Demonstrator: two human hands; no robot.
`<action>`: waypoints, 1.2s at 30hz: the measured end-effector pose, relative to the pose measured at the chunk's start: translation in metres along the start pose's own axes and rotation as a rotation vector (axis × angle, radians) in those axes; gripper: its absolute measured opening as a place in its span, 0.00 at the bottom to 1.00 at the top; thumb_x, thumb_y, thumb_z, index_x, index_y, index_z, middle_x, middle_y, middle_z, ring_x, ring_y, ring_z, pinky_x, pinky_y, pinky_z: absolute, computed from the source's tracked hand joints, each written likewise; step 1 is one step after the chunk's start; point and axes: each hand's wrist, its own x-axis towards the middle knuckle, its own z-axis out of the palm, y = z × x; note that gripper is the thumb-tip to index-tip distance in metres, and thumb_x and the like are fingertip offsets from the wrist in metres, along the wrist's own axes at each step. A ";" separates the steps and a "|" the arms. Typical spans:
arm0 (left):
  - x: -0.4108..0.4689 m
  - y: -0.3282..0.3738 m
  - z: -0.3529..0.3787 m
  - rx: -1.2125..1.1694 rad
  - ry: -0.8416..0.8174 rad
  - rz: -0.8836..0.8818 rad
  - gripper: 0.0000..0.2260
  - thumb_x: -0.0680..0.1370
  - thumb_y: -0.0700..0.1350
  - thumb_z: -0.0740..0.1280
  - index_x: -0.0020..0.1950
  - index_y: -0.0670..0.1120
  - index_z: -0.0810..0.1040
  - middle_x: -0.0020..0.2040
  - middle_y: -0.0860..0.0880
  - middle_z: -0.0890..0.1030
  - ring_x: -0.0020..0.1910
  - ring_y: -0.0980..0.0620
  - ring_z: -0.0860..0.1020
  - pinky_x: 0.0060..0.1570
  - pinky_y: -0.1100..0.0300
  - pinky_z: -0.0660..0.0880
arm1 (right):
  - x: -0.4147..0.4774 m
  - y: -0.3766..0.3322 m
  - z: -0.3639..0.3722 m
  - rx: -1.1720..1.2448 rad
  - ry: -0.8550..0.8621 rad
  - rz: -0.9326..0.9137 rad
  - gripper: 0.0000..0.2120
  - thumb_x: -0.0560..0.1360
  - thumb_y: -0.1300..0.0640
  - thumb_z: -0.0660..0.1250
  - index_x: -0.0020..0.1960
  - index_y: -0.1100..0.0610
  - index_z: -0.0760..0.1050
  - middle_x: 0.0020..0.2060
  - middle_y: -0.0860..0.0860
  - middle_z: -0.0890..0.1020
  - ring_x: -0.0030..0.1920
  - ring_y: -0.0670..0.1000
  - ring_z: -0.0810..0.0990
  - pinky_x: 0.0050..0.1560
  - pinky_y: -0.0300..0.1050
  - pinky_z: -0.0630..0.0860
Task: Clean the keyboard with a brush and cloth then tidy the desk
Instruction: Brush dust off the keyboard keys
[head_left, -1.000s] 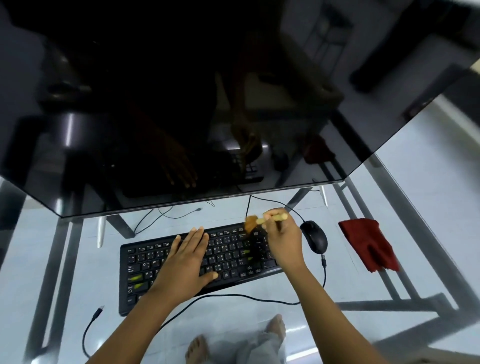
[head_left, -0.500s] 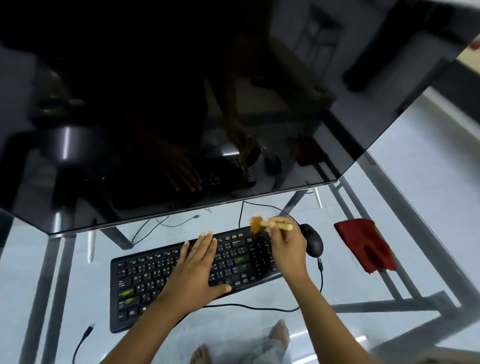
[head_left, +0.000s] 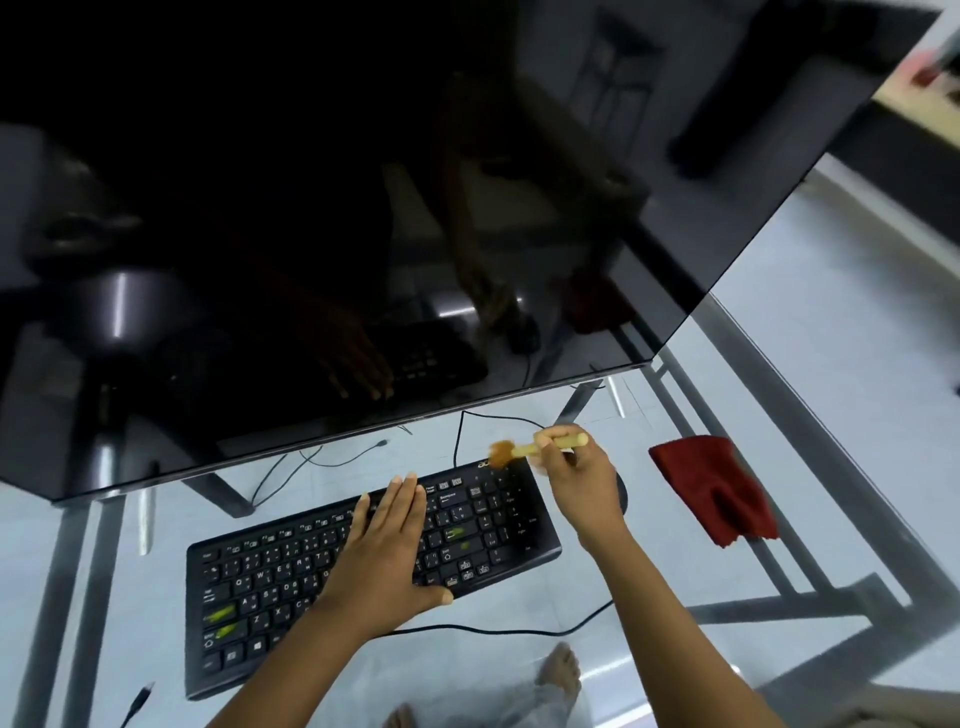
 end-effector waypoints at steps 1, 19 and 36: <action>0.000 0.000 -0.001 0.001 0.004 0.002 0.52 0.70 0.70 0.64 0.77 0.46 0.35 0.76 0.50 0.30 0.73 0.53 0.28 0.73 0.49 0.31 | 0.000 -0.002 0.000 0.084 -0.093 0.092 0.04 0.78 0.58 0.65 0.46 0.57 0.77 0.38 0.48 0.84 0.42 0.49 0.83 0.45 0.38 0.79; -0.002 -0.006 0.001 0.052 0.026 0.033 0.51 0.69 0.73 0.58 0.72 0.49 0.29 0.75 0.52 0.29 0.73 0.55 0.28 0.73 0.50 0.31 | -0.035 0.016 -0.012 -0.238 -0.180 -0.079 0.07 0.79 0.59 0.64 0.43 0.51 0.75 0.38 0.48 0.83 0.40 0.47 0.82 0.43 0.37 0.76; 0.001 0.001 -0.003 0.047 -0.017 0.013 0.52 0.70 0.70 0.64 0.78 0.45 0.37 0.76 0.49 0.31 0.74 0.51 0.30 0.73 0.48 0.34 | -0.059 0.028 -0.015 -0.278 0.038 -0.193 0.05 0.79 0.56 0.63 0.45 0.54 0.75 0.42 0.47 0.79 0.41 0.43 0.78 0.40 0.28 0.70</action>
